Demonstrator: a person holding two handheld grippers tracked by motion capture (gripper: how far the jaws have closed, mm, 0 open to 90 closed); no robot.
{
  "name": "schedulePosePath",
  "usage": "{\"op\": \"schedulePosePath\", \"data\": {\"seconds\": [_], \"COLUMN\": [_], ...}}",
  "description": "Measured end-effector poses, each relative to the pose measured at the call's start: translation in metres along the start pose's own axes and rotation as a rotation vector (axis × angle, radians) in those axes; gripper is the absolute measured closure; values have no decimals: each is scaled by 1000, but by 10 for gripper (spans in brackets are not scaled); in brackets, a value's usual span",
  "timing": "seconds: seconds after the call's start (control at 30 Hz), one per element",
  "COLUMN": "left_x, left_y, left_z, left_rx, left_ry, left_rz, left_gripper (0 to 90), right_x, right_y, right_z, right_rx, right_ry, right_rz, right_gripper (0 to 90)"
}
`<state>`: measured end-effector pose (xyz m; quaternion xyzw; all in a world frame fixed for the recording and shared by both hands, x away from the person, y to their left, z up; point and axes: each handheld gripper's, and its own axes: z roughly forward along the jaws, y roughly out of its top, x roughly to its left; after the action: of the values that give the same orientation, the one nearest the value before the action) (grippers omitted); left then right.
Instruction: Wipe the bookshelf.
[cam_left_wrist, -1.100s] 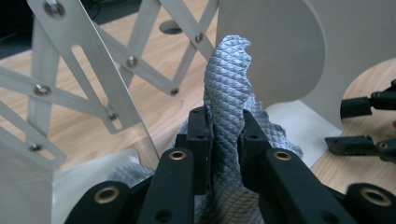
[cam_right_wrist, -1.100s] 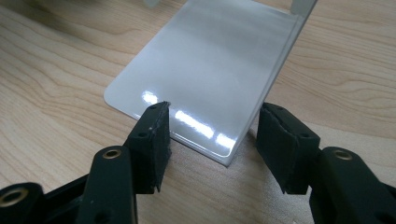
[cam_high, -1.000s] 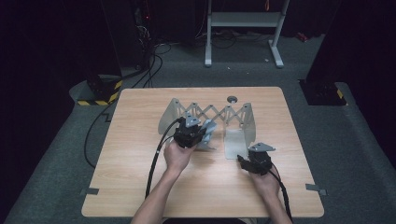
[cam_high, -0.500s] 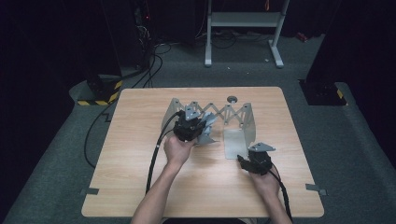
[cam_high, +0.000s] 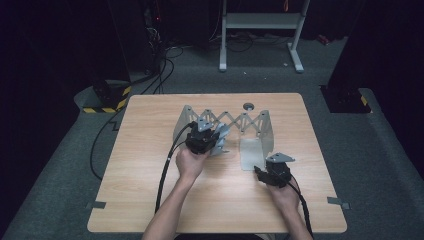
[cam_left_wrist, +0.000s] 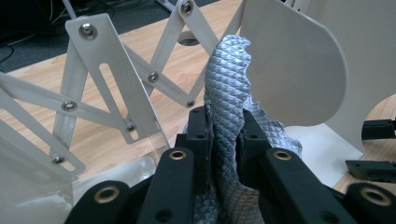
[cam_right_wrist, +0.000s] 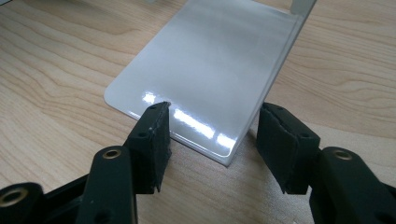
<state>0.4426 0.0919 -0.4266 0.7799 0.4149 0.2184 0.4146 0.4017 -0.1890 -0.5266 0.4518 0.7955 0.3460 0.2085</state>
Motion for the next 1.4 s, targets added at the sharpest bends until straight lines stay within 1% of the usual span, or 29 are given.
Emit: {"op": "schedulePosePath", "data": {"seconds": [0.2, 0.33, 0.43, 0.5, 0.67, 0.77, 0.87, 0.93, 1.03, 1.13, 1.3, 1.4], "left_x": [-2, -5, -8, -10, -9, -9, -10, -12, -11, -8, -8, -9], "left_y": [-9, -10, -5, 0, 12, 17, 17, 13, 1, -9, -18, -23], "left_z": [5, 10, 10, 9, 4, 1, 2, 4, 9, 12, 13, 16], "left_rx": [24, 45, 47, 38, 19, 8, 3, 5, 5, 14, 6, 10], "left_ry": [22, 61, 70, 81, 87, 96, 104, 104, 85, 79, 83, 84], "left_rz": [3, 40, 56, 68, 65, 71, 64, 56, 13, -17, -39, -45], "left_gripper": [788, 789, 789, 789, 790, 790, 789, 789, 789, 789, 790, 790], "right_x": [0, 0, 0, 0, 0, 0, 0, 0, 0, 0, 0, 0], "right_y": [0, 0, 0, 0, 0, 0, 0, 0, 0, 0, 0, 0], "right_z": [0, 0, 0, 0, 0, 0, 0, 0, 0, 0, 0, 0], "right_rx": [1, 0, 0, 0, 0, 0, 0, 0, 0, 0, 0, 0], "right_ry": [0, 0, 0, 0, 1, 1, 1, 1, 2, 1, 2, 1], "right_rz": [1, 0, 0, 0, 1, 0, 0, -1, -1, -1, 0, -2], "right_gripper": [449, 449, 449, 449, 449, 449, 449, 449, 449, 448, 449, 448]}}
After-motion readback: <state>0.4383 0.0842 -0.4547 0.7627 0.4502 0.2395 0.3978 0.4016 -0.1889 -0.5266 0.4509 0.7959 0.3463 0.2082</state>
